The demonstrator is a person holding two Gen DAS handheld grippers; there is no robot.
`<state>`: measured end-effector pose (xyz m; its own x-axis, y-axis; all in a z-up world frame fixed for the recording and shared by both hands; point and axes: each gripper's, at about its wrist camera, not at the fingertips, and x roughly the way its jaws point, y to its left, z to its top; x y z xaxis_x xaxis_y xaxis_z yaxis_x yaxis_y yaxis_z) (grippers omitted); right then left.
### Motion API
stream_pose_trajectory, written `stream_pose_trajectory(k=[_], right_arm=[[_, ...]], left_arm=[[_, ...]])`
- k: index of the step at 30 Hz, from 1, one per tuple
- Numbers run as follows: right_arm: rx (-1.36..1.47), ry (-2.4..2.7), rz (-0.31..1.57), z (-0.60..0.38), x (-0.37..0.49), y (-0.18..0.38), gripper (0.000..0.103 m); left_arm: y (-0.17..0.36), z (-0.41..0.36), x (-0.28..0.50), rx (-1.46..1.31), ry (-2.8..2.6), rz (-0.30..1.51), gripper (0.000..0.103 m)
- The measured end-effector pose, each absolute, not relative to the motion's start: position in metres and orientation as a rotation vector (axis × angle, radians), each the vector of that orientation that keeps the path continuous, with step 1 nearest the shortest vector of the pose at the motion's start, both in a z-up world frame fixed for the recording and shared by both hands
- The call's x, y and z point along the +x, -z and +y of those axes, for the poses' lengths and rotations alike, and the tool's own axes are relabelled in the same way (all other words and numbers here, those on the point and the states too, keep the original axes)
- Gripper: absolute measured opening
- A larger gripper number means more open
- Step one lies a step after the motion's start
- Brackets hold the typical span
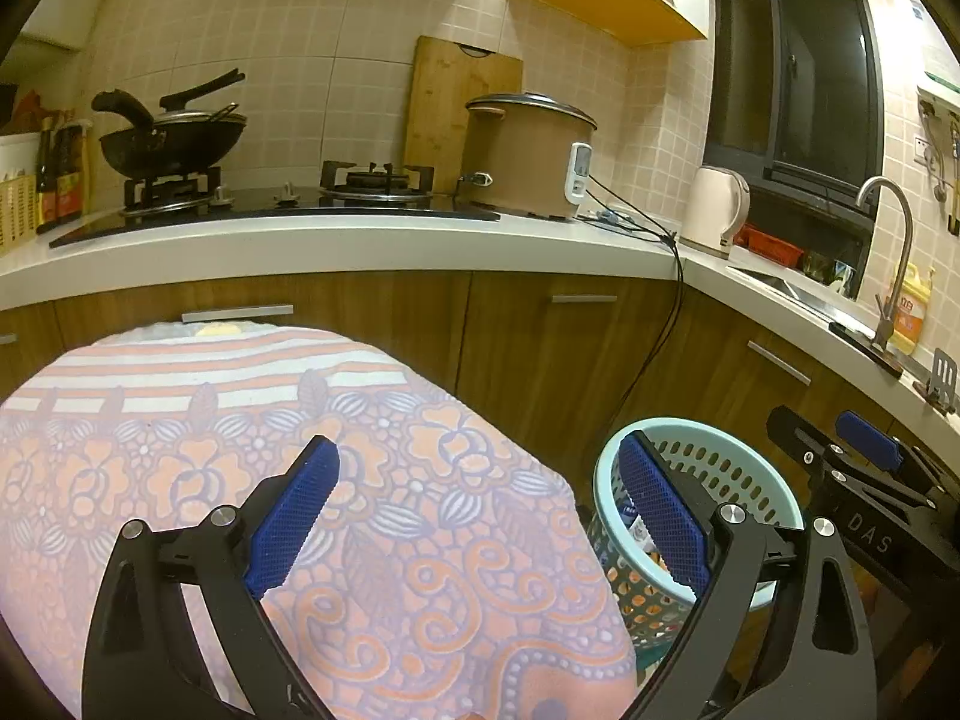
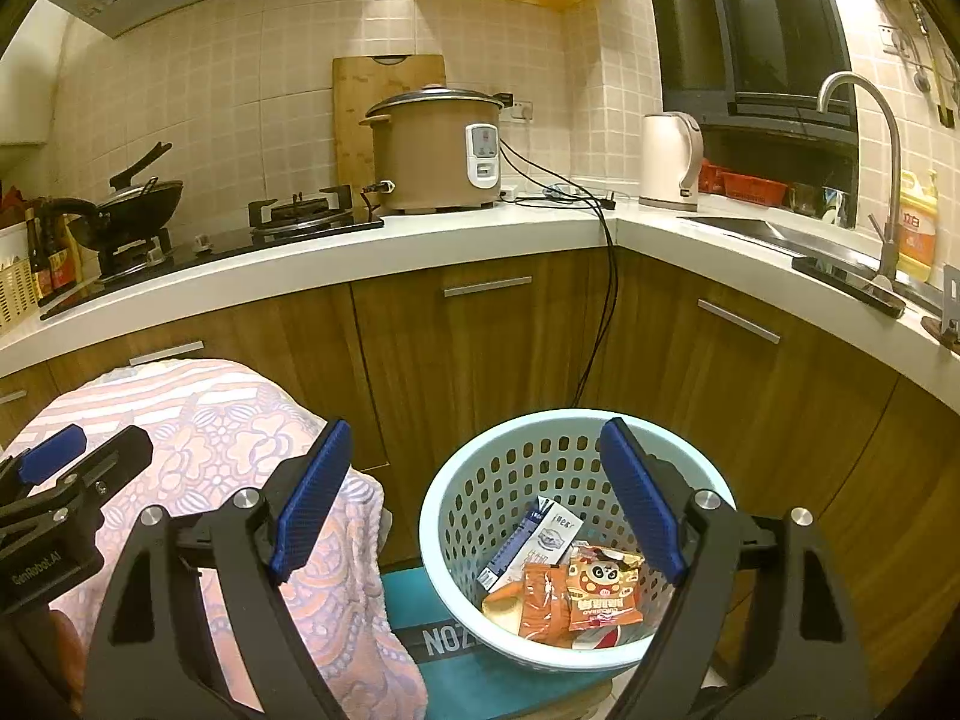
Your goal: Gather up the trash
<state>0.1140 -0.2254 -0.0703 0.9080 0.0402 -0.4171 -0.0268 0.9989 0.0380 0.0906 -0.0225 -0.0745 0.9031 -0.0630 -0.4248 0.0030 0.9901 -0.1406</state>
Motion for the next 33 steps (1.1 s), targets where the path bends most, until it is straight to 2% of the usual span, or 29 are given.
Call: stream_pose_trajectory(k=[33], right_arm=[[0.024,-0.043,0.432,-0.2221,0.1146,0.0712,0.080]], left_arm=[[0.0745,-0.0181,0.0906,-0.153,0.026,0.448,0.094]])
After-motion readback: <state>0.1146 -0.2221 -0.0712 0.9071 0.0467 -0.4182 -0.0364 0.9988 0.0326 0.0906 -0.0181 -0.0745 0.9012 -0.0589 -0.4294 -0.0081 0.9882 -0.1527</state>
